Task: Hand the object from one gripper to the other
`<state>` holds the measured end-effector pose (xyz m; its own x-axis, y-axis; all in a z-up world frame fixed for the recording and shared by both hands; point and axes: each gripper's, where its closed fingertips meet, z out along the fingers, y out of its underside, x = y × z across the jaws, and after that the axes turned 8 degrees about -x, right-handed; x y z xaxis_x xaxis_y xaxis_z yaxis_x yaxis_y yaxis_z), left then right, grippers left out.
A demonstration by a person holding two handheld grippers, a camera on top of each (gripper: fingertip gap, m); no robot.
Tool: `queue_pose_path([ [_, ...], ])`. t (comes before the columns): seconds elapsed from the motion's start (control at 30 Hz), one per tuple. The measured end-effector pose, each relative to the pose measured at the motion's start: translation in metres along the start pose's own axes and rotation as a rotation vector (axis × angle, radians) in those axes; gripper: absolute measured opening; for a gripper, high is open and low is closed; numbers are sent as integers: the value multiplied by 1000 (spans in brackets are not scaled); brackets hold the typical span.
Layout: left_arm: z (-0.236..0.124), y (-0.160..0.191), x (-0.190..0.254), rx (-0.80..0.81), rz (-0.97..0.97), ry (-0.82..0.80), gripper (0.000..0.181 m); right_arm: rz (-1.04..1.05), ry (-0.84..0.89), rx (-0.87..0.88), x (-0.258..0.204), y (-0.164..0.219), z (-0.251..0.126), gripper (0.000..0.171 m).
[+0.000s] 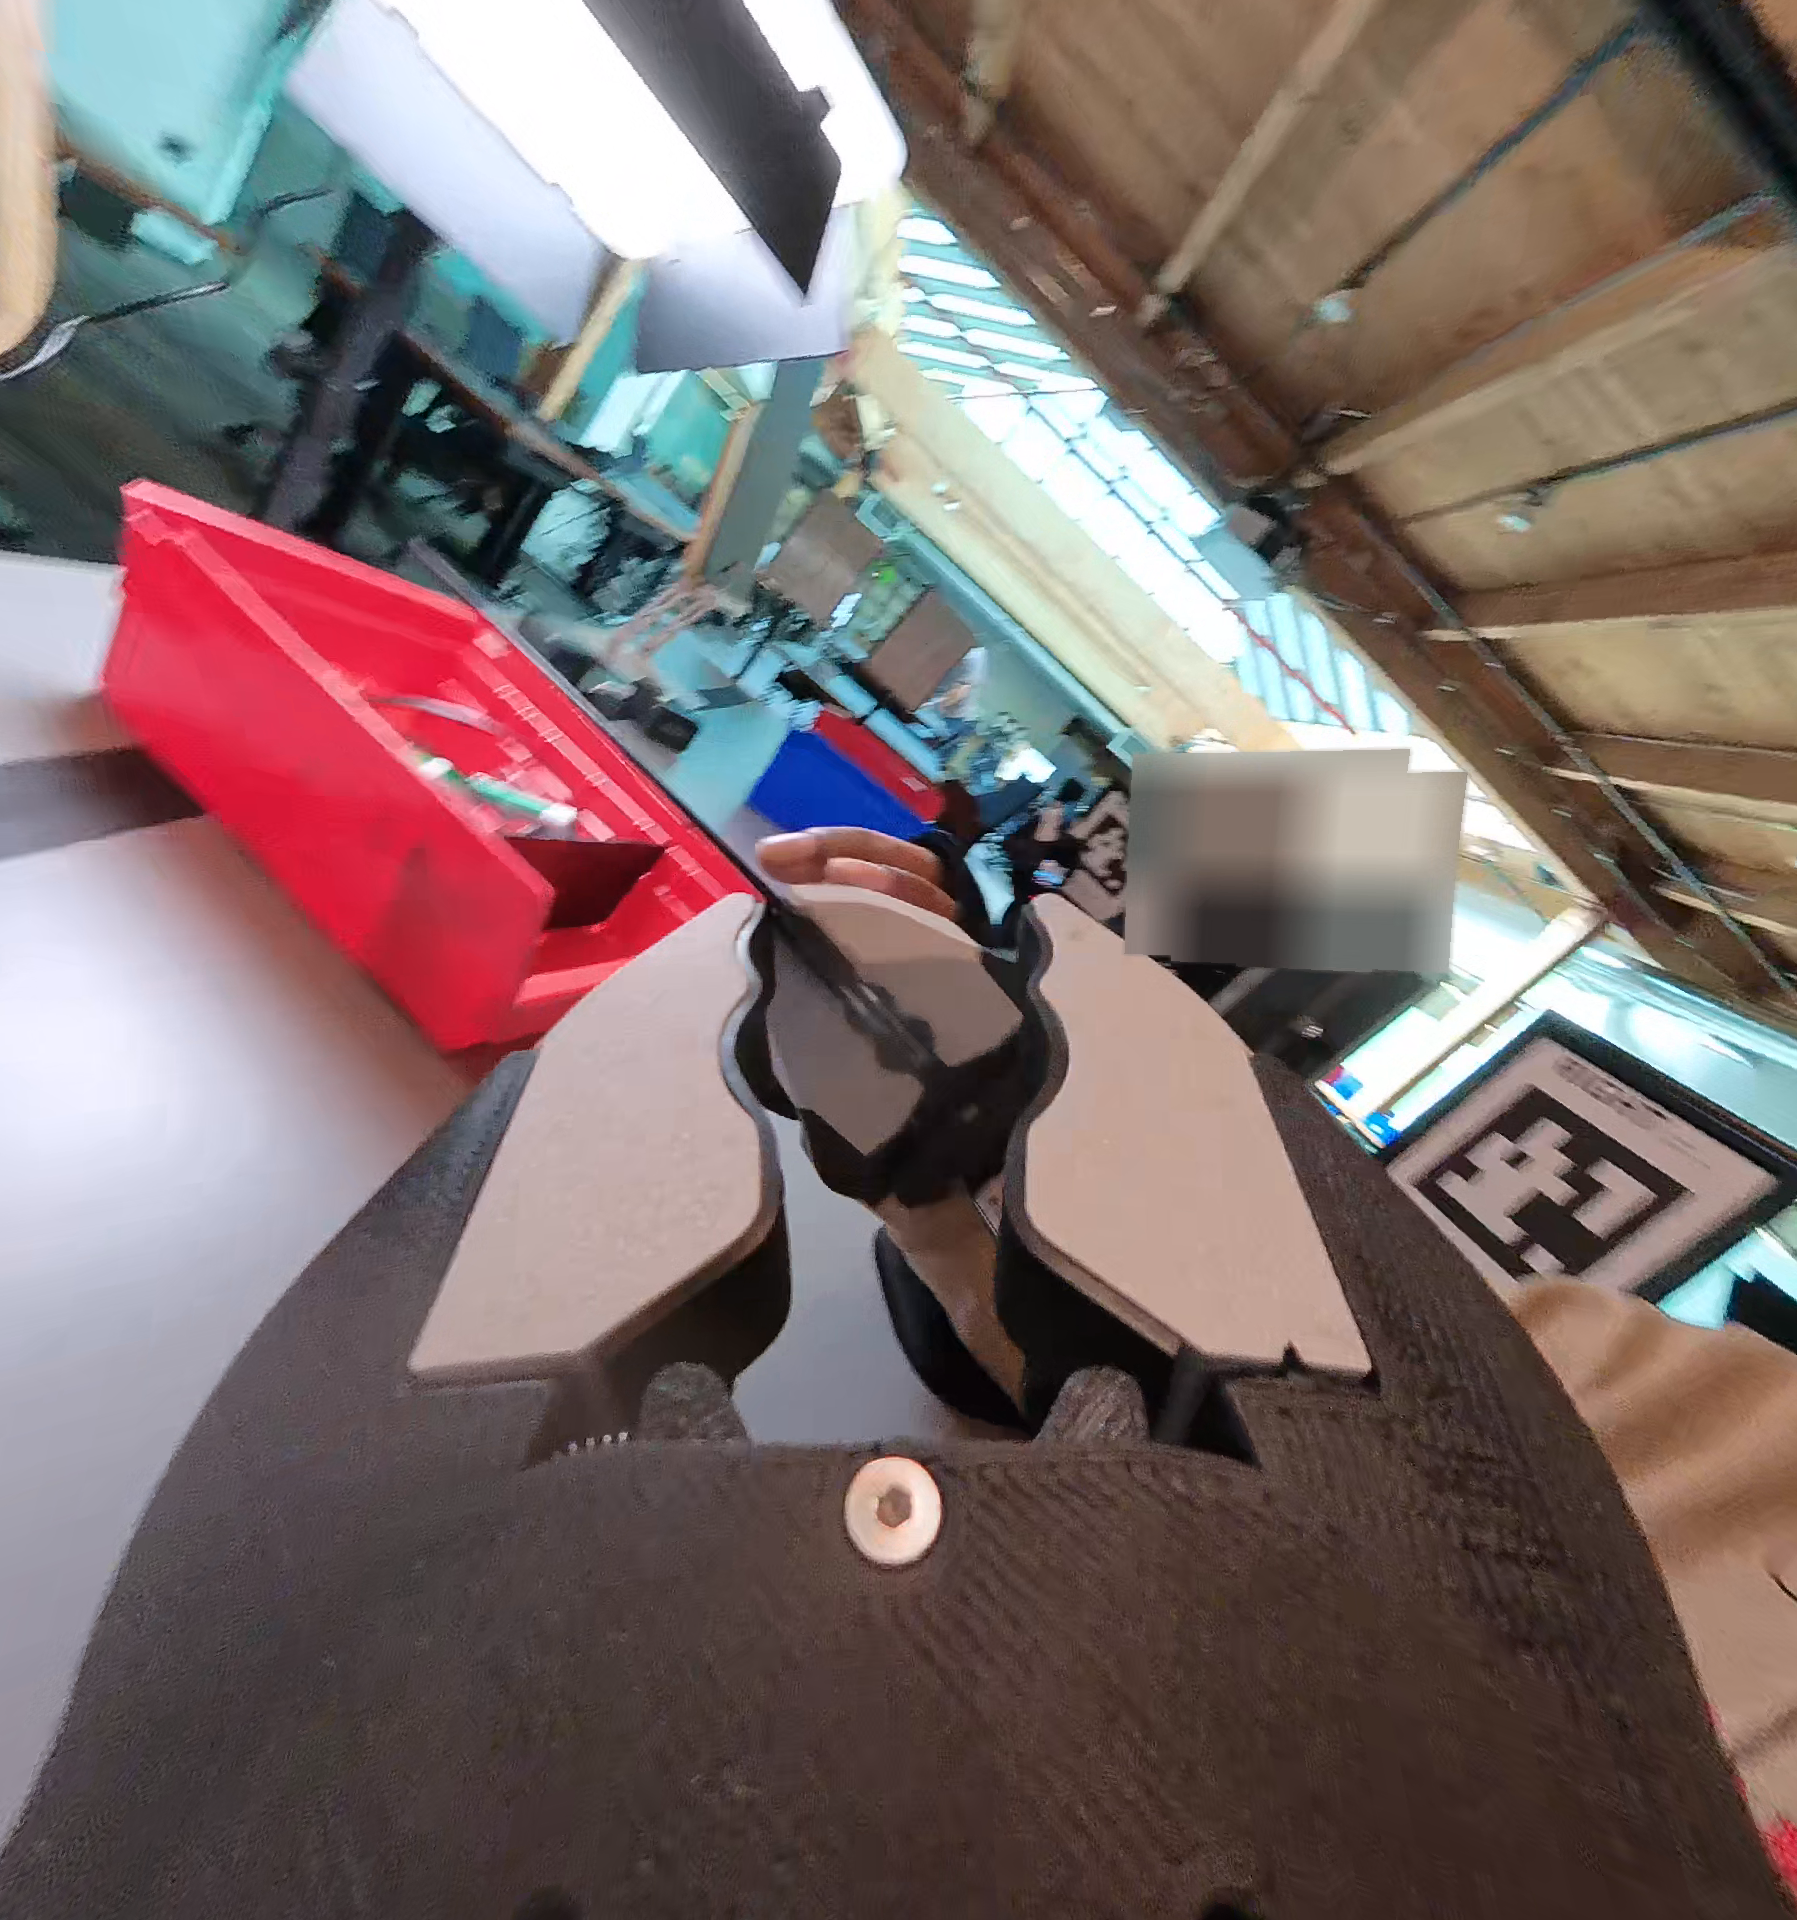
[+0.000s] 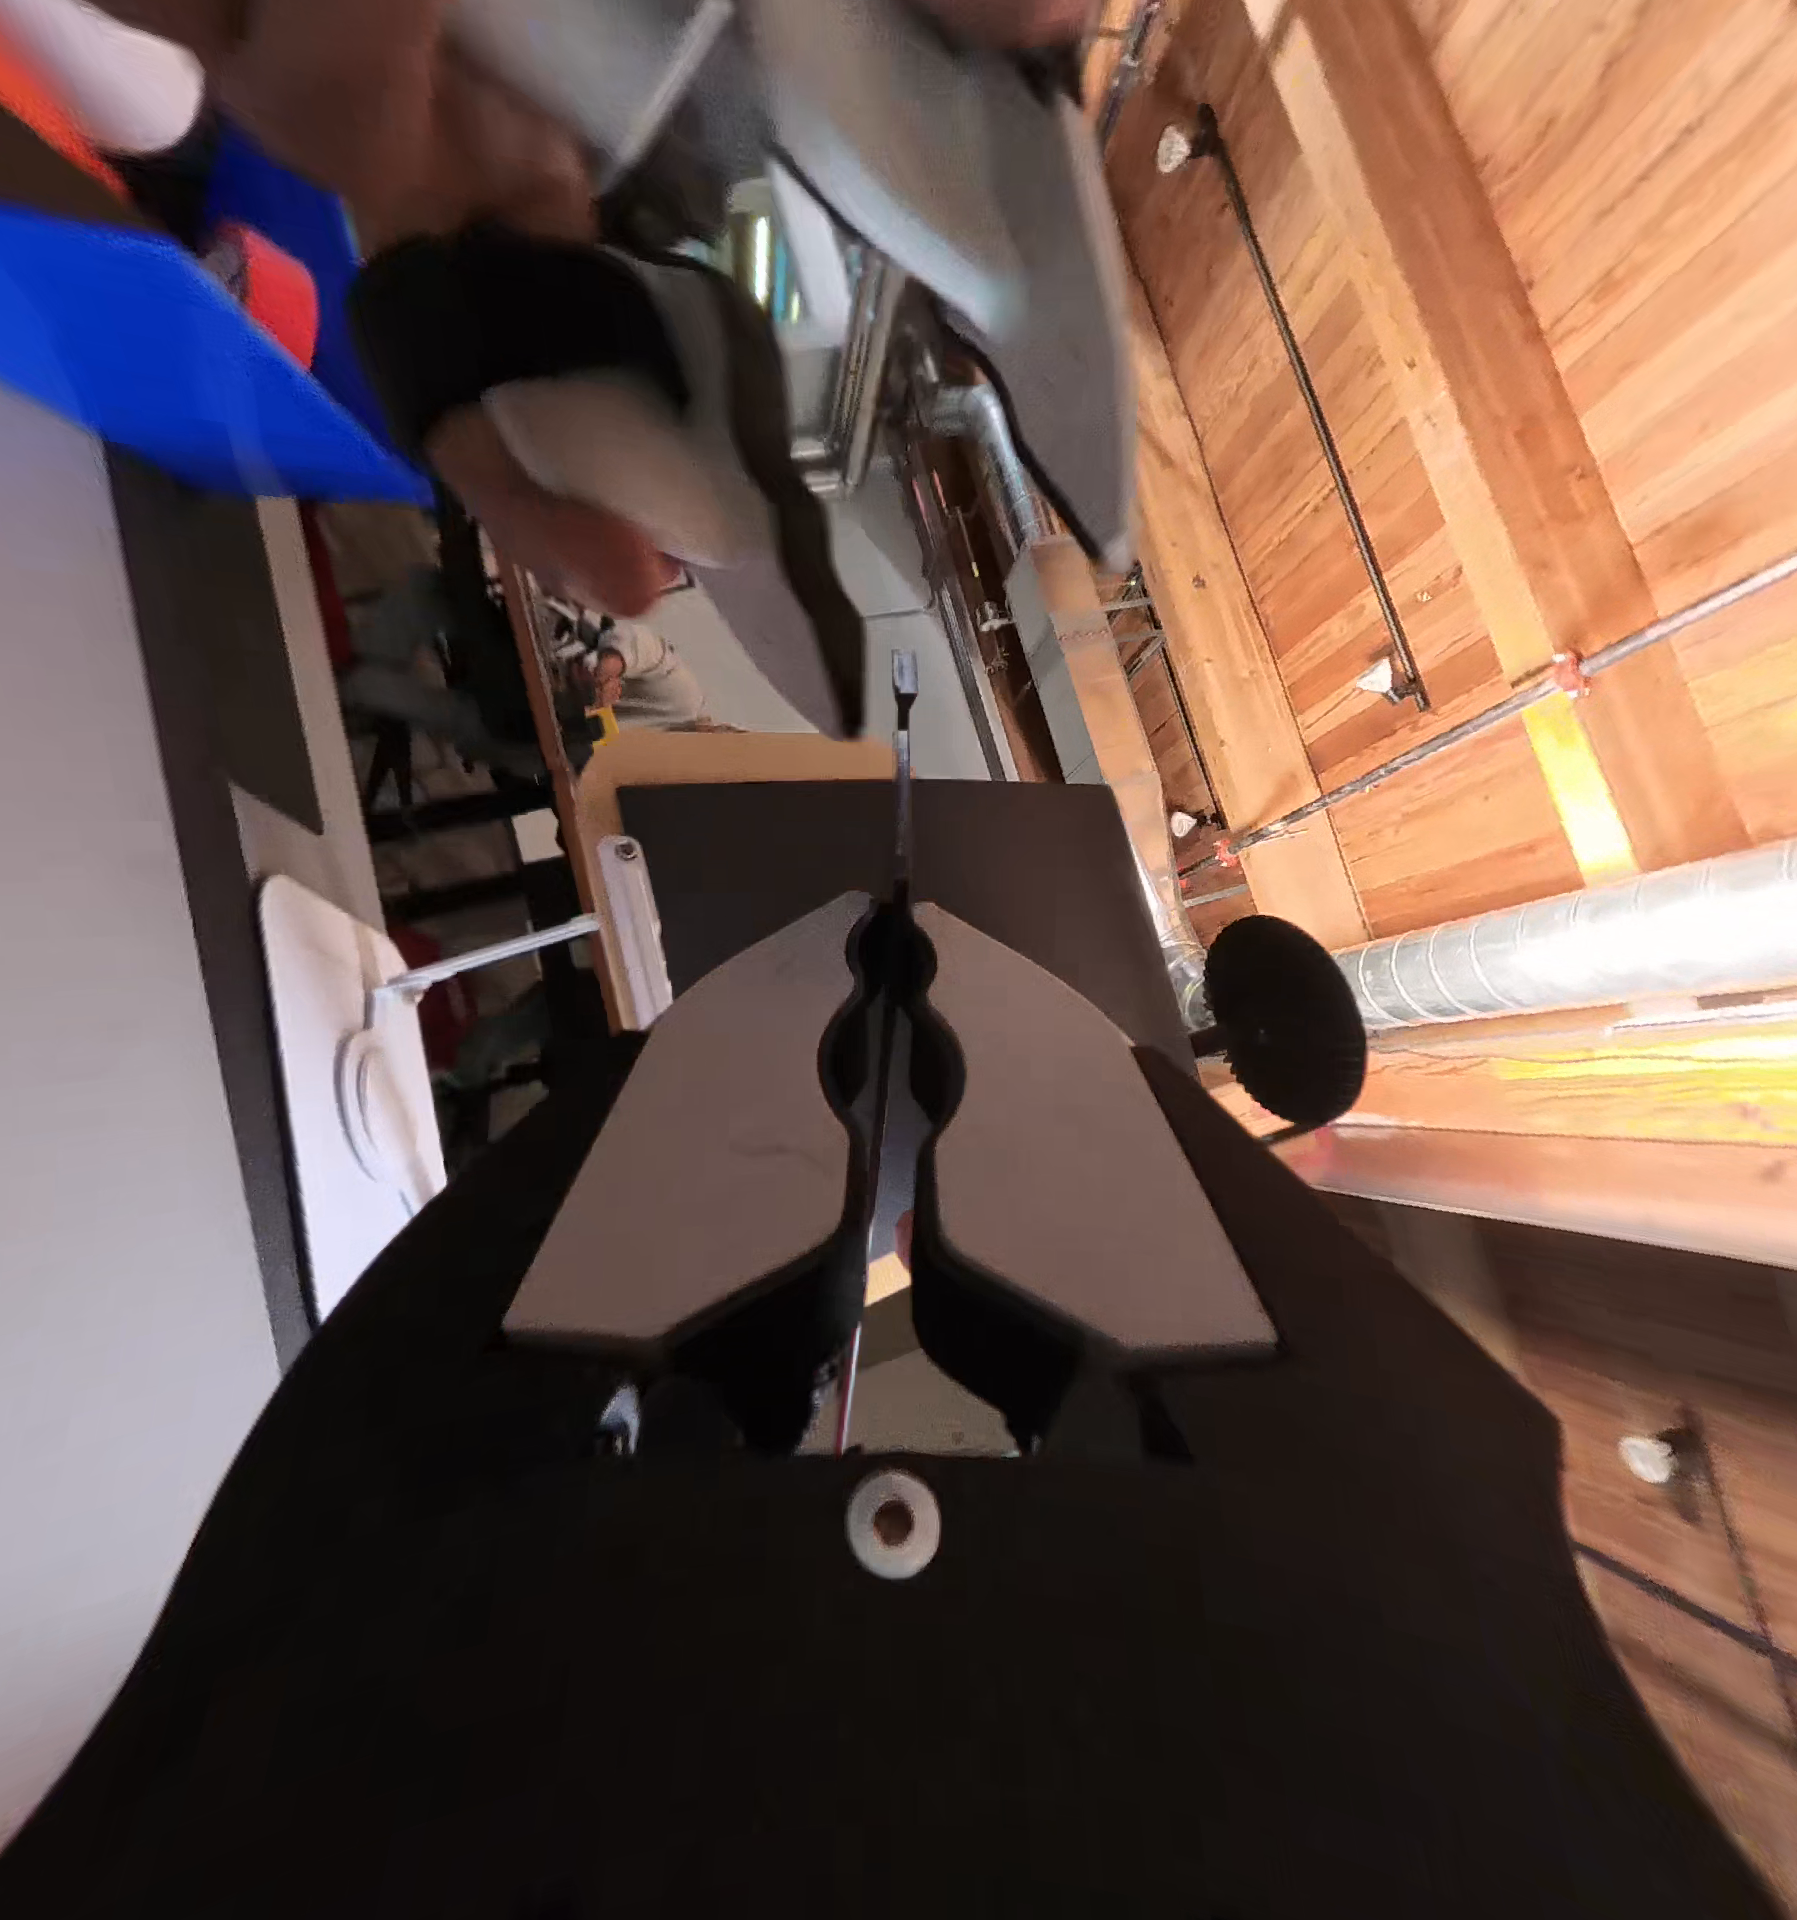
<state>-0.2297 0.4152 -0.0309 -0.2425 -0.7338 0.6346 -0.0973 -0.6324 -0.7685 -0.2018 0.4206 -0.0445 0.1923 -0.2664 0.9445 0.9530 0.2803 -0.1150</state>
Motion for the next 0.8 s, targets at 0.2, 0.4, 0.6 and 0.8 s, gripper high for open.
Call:
queue_pose_path([
  [0.2, -3, 9, -54, 12, 12, -249, 10, -48, -36, -52, -41, -9, 10, 3],
  [0.4, -51, -34, -48, 237, 138, -259, 2, 173, -228, 44, -43, -33, 4, 25],
  [0.6, -80, -29, -9, 42, 483, -186, 2, 856, -500, 97, 7, -4, -2, 19],
  [0.8, -76, 14, 9, -318, 758, -256, 2, 1038, -956, 29, -5, 37, -47, 37],
])
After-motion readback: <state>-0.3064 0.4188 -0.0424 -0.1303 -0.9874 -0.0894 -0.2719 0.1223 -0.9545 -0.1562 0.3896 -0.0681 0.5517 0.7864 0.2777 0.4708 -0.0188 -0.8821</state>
